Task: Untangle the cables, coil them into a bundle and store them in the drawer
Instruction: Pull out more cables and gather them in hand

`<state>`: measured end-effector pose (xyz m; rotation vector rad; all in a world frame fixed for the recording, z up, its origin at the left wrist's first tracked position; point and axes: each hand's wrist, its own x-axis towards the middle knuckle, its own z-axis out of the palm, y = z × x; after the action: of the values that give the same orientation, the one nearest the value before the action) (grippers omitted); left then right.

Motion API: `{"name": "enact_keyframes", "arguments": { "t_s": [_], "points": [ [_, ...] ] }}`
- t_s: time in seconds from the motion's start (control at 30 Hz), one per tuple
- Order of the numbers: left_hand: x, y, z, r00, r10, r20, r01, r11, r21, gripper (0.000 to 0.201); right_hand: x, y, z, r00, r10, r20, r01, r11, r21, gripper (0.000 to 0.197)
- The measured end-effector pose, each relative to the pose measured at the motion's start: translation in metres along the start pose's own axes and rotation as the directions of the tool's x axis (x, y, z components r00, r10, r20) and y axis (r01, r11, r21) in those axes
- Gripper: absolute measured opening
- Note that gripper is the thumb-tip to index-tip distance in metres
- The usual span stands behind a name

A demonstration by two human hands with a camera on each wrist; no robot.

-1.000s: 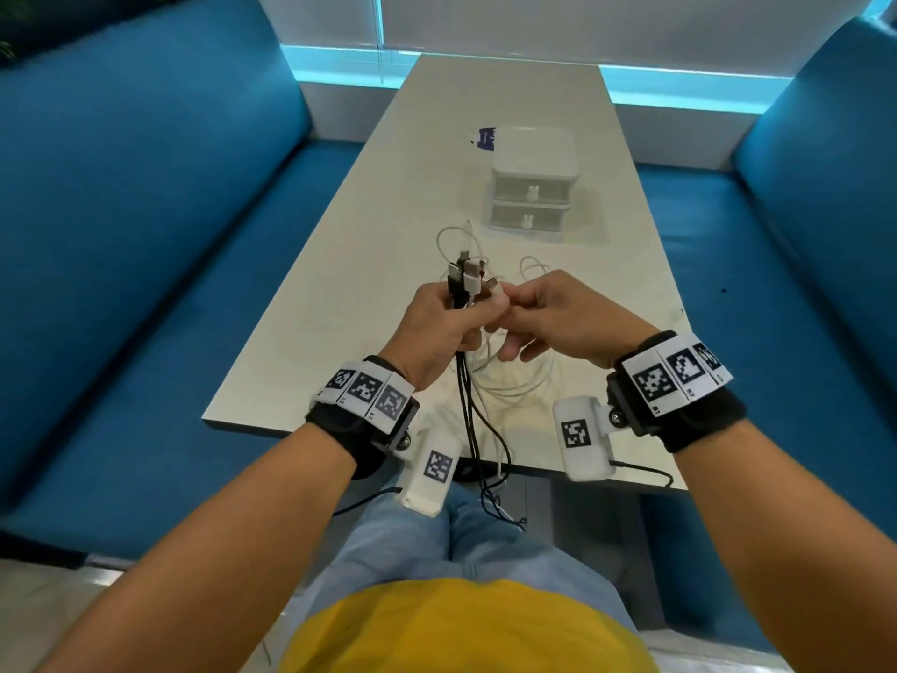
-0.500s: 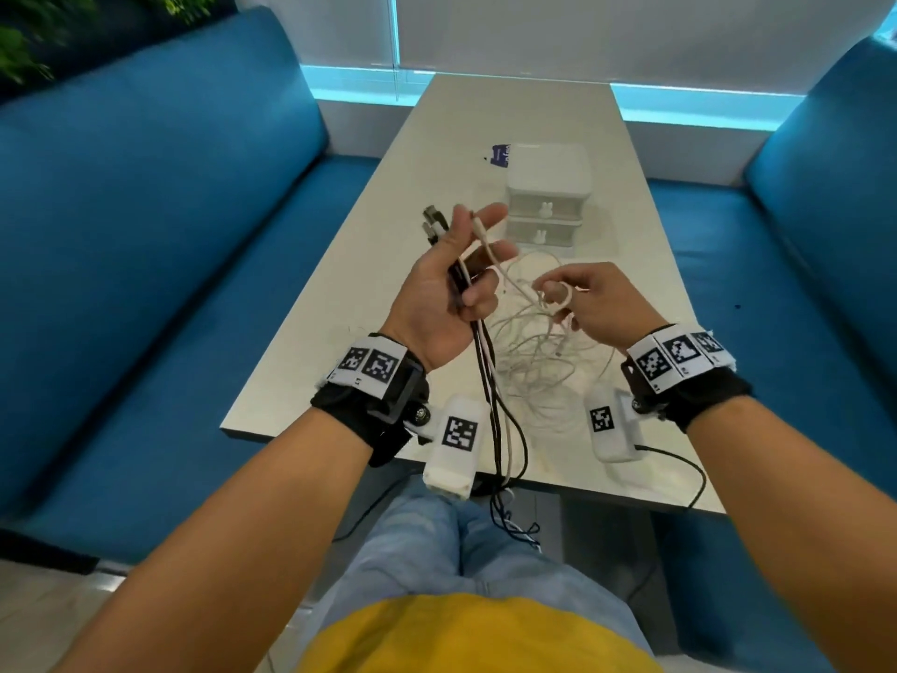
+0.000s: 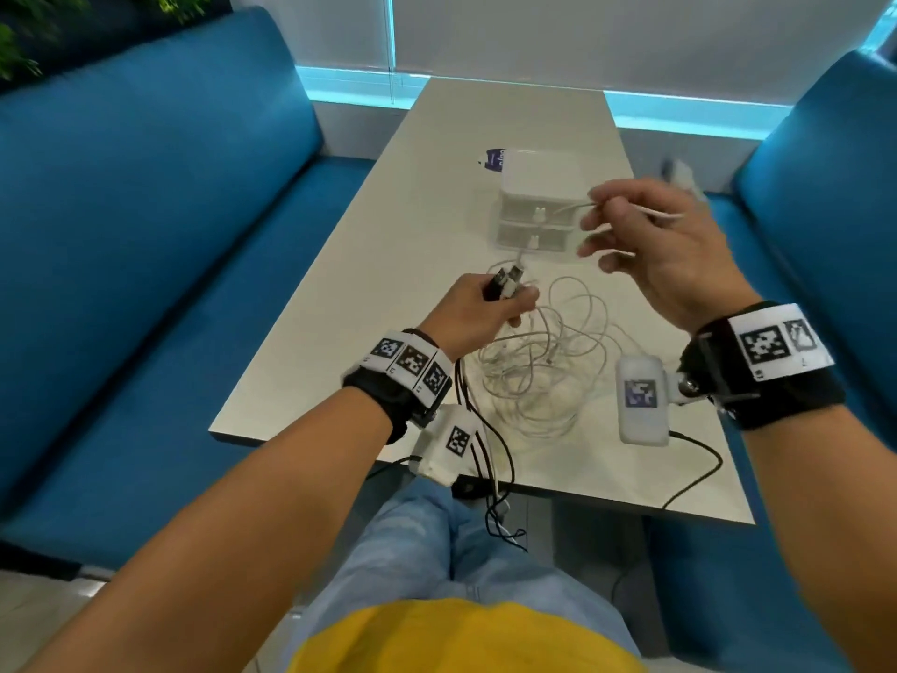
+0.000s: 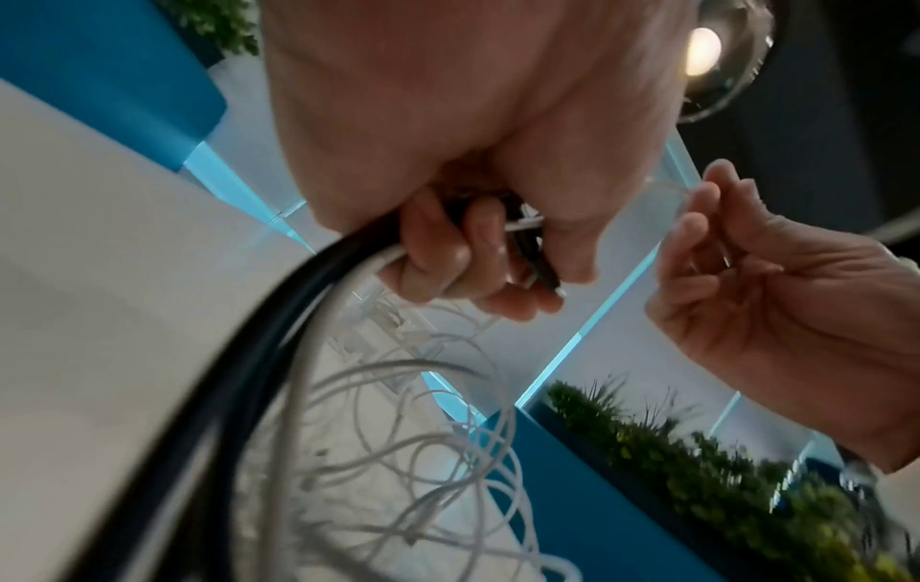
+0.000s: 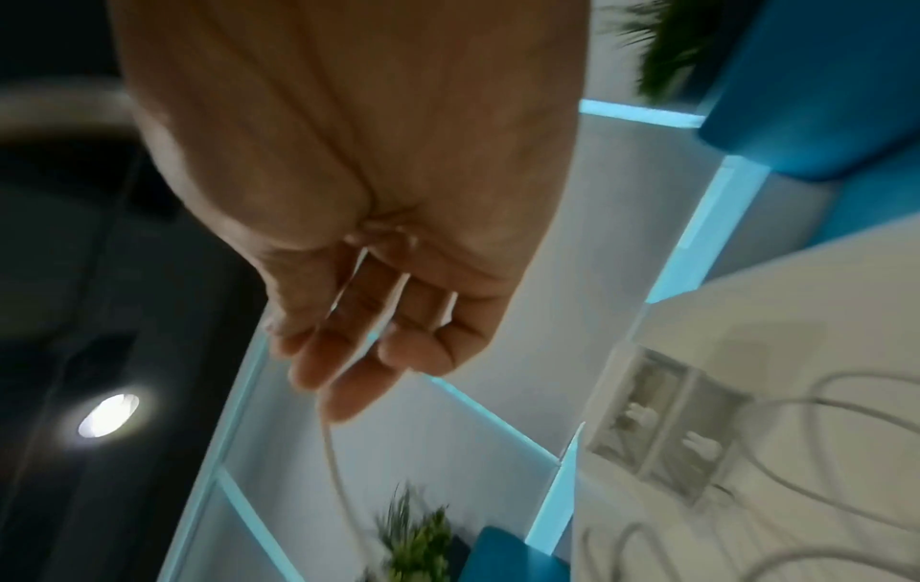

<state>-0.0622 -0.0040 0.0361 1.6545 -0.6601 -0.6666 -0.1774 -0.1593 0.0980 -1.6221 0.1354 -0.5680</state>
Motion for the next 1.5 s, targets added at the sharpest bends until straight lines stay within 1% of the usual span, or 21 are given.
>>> {"name": "enact_keyframes", "arguments": {
  "t_s": [0.03,0.1,0.13,0.2,0.27,0.3,0.37,0.5,0.67,0.77,0.83,0.9,0.97,1.03,1.1,1.13,1.2,1.23,1.3,1.37,1.5],
  "points": [
    [0.000,-0.002,-0.003,1.000,0.007,-0.024,-0.007,1.000,0.005,0.025,-0.005,0.006,-0.009,0.998,0.041,-0.052,-0.043,0.998,-0.034,0.028],
    [-0.001,-0.007,-0.013,0.995,-0.020,-0.101,0.013,0.997,-0.076,0.025,-0.014,0.033,-0.033,0.971,0.221,-0.093,-0.239,0.917,-0.320,0.053],
    [-0.001,-0.008,-0.019,0.990,-0.042,-0.137,0.024,0.991,-0.132,0.026,-0.019,0.049,-0.045,0.922,0.372,-0.105,-0.373,0.787,-0.491,0.067],
    [-0.001,-0.009,-0.027,0.980,-0.072,-0.185,0.034,0.978,-0.205,0.026,-0.031,0.085,-0.068,0.743,0.634,-0.215,-0.565,0.421,-0.710,0.088],
    [-0.003,-0.007,-0.030,0.977,-0.072,-0.200,0.024,0.972,-0.234,0.026,-0.033,0.115,-0.081,0.634,0.693,-0.343,-0.601,0.163,-0.782,0.090],
    [-0.004,-0.005,-0.031,0.978,-0.066,-0.200,0.015,0.969,-0.245,0.026,-0.030,0.126,-0.080,0.616,0.683,-0.393,-0.611,0.099,-0.786,0.086],
    [-0.006,0.000,-0.033,0.977,-0.049,-0.208,-0.011,0.962,-0.274,0.025,-0.015,0.141,-0.069,0.638,0.637,-0.433,-0.601,0.061,-0.797,0.073],
    [-0.011,0.006,-0.041,0.973,-0.016,-0.232,-0.057,0.952,-0.302,0.025,0.025,0.157,-0.029,0.741,0.611,-0.278,-0.441,0.130,-0.888,0.049],
    [-0.020,0.008,-0.054,0.972,0.016,-0.236,-0.067,0.976,-0.210,0.024,0.051,0.150,0.030,0.806,0.590,-0.056,-0.357,0.408,-0.841,0.037],
    [-0.023,0.005,-0.063,0.970,0.017,-0.243,-0.055,0.987,-0.152,0.023,0.060,0.133,0.040,0.863,0.496,-0.099,-0.401,0.552,-0.731,0.030],
    [-0.021,0.003,-0.067,0.967,0.019,-0.253,-0.049,0.992,-0.112,0.023,0.062,0.104,0.043,0.902,0.408,-0.139,-0.405,0.693,-0.596,0.026],
    [-0.017,0.003,-0.064,0.970,0.048,-0.240,-0.063,0.996,-0.056,0.021,0.059,0.066,0.050,0.892,0.450,-0.033,-0.428,0.820,-0.379,0.039],
    [-0.014,0.005,-0.053,0.975,0.092,-0.202,-0.090,0.996,0.017,0.018,0.053,0.035,0.057,0.841,0.520,0.149,-0.454,0.828,-0.329,0.056],
    [-0.015,0.008,-0.040,0.982,0.139,-0.128,-0.129,0.988,0.084,0.015,0.050,0.021,0.061,0.765,0.585,0.270,-0.459,0.789,-0.409,0.066],
    [-0.019,0.010,-0.032,0.982,0.190,-0.011,-0.186,0.971,0.151,0.010,0.047,0.019,0.063,0.708,0.621,0.336,-0.444,0.762,-0.472,0.060],
    [-0.020,0.009,-0.030,0.977,0.209,0.050,-0.215,0.961,0.173,0.006,0.047,0.019,0.062,0.705,0.612,0.359,-0.416,0.766,-0.490,0.049],
    [-0.023,0.004,-0.033,0.957,0.270,0.108,-0.286,0.940,0.184,0.031,0.046,0.019,0.057,0.746,0.572,0.340,-0.362,0.778,-0.514,0.021],
    [-0.024,0.001,-0.036,0.953,0.292,0.075,-0.300,0.944,0.136,0.042,0.045,0.018,0.054,0.771,0.558,0.307,-0.355,0.777,-0.521,0.015],
    [-0.021,-0.003,-0.043,0.959,0.275,-0.071,-0.278,0.960,-0.037,0.050,0.044,0.016,0.047,0.785,0.554,0.276,-0.360,0.771,-0.526,0.020],
    [-0.013,-0.002,-0.044,0.961,0.228,-0.159,-0.246,0.963,-0.106,0.049,0.040,0.012,0.046,0.782,0.548,0.297,-0.318,0.761,-0.566,0.020],
    [0.000,0.007,-0.028,0.947,0.275,-0.165,-0.287,0.956,-0.056,0.040,0.036,0.009,0.054,0.788,0.510,0.345,-0.165,0.715,-0.680,0.023]
  ]
}}
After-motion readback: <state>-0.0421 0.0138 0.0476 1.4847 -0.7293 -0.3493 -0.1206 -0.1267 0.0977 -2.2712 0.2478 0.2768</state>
